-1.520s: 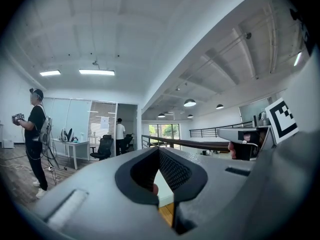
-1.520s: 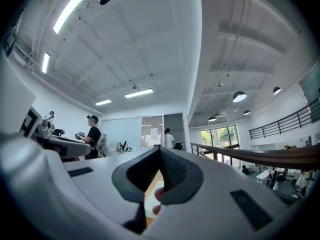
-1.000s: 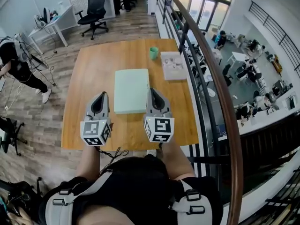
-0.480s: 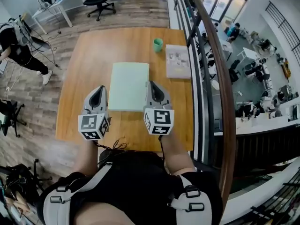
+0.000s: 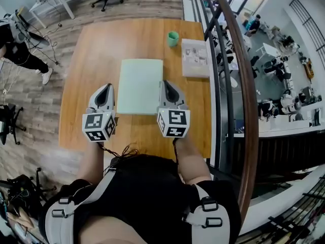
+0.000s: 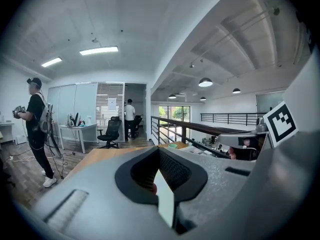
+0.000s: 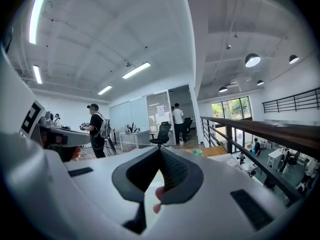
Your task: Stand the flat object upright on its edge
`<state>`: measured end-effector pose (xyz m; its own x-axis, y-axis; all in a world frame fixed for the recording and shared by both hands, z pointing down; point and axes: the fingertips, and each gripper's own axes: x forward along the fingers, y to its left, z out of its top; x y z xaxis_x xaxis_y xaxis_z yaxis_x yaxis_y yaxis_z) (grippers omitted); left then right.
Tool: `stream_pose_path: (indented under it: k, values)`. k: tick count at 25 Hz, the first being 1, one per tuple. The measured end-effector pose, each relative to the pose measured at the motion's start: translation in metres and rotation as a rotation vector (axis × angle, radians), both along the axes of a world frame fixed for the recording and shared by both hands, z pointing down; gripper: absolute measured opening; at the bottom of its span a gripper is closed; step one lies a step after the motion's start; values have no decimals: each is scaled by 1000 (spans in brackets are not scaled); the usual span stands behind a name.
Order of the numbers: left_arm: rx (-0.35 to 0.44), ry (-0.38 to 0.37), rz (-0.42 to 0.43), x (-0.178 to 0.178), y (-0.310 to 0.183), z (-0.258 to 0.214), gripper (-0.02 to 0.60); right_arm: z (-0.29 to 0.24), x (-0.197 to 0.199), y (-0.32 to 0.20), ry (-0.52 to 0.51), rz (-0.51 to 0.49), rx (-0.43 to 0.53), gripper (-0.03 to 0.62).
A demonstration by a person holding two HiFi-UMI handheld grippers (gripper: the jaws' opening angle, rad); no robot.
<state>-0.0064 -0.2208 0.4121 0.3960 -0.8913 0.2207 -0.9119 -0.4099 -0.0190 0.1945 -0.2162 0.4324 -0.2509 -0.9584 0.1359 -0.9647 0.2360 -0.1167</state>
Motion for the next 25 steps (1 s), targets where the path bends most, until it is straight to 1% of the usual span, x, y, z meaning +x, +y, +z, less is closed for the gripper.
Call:
stream_pose_path:
  k: [5,8,10,13,16,18,19,20,21,23,25]
  values:
    - [-59,-3,22,-2,-12,15,-2,11,-2,-11,1,-2,-36,-3]
    - [-128,21,22,-8,-19,31,-2,25,-6,-17,-20,-26,-83,0]
    - [-178,46,4,-15,-22,43,-2,37,-6,-21,-34,-35,-120,3]
    - [-245,71,-3,-25,-24,64,-2,58,-8,-24,-56,-57,-189,51]
    - [-312,82,11,-34,-25,90,-2,82,-8,-25,-87,-68,-260,69]
    - [-364,103,28,-39,-27,107,-2,99,-7,-28,-101,-77,-307,83]
    - [-397,119,39,-41,-29,116,9,107,-6,-30,-102,-82,-331,91]
    - [-434,138,49,-42,-31,125,58,115,-5,-32,-98,-86,-355,107]
    - [-471,156,59,-43,-34,134,127,124,-4,-35,-93,-91,-380,118]
    - [-543,193,77,-43,-38,153,153,144,-2,-39,-96,-106,-437,146]
    - [-617,236,99,-44,-41,174,180,163,-1,-42,-126,-126,-502,179]
